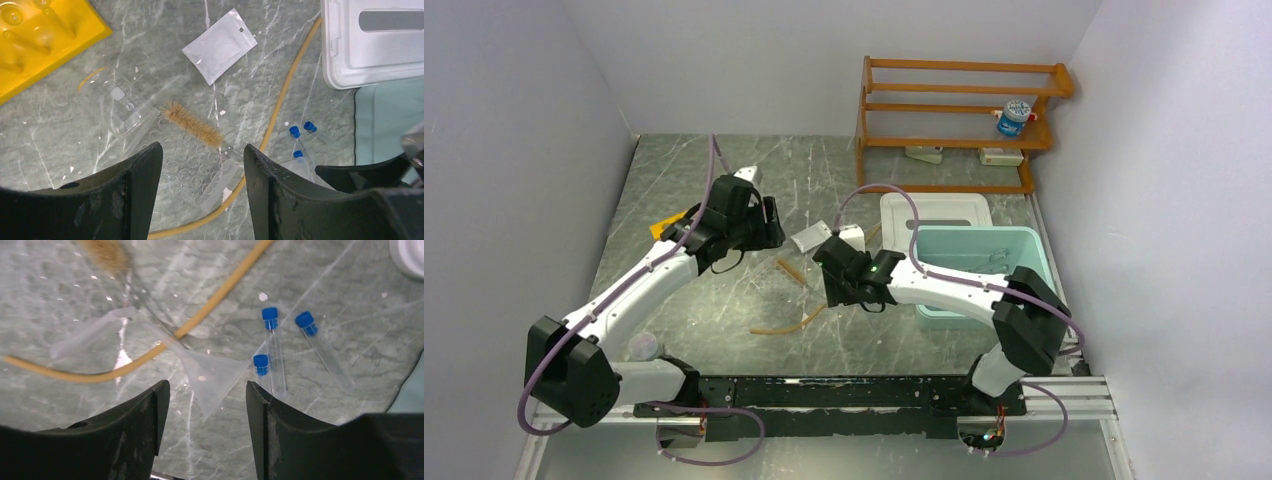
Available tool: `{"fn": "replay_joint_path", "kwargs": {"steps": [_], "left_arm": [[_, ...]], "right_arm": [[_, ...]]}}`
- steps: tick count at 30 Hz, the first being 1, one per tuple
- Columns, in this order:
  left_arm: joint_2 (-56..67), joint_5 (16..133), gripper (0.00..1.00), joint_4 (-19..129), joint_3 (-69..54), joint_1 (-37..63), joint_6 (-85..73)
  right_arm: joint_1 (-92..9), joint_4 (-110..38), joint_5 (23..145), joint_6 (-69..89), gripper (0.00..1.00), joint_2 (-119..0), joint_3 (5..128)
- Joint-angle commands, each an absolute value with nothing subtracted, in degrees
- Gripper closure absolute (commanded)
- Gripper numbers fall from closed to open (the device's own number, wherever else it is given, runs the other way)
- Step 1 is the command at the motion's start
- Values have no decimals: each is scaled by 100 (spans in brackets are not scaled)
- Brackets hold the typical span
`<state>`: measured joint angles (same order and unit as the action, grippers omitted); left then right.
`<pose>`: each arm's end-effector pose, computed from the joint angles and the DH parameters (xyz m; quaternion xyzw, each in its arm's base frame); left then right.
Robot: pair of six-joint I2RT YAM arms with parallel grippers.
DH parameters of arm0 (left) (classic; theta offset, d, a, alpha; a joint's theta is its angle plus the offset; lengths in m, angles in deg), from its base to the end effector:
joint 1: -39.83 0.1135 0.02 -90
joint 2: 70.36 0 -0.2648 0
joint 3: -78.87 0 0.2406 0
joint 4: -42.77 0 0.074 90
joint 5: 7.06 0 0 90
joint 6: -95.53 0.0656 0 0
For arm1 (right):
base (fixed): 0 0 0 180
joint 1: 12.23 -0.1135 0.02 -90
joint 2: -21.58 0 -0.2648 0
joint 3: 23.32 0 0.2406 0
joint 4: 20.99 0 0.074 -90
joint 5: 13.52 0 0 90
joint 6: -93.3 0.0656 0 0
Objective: Organize the chemistry lab equipment
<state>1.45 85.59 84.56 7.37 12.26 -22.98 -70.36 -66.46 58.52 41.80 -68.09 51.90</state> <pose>0.2509 -0.1276 0.2702 -0.0169 0.9135 -0.1721 0.3681 0.1860 0.2609 0.2002 -0.1227 0.9469 0.0912 0.2830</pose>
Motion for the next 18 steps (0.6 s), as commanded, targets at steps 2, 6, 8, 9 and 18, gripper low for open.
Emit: {"fn": "replay_joint_path", "kwargs": {"steps": [2,6,8,9,18], "left_arm": [[-13,8761,35,8503,838,1259,-2402],[-49,8671,35,8466,858,1259,-2379],[-36,8606,35,8475,850,1259,-2362],[-32,8587,35,8476,855,1261,-2365],[-40,8549,35,8420,869,1259,-2370]], "right_arm": [[-7005,-6702,5914,4680,43,-7124,5157],[-6942,-6538,6122,4791,57,-7436,5152],[-6919,-6660,6096,4900,63,-7571,5252],[-6919,-6693,6055,4942,67,-7594,5284],[-6631,-6844,5916,4748,91,-7037,5532]]}}
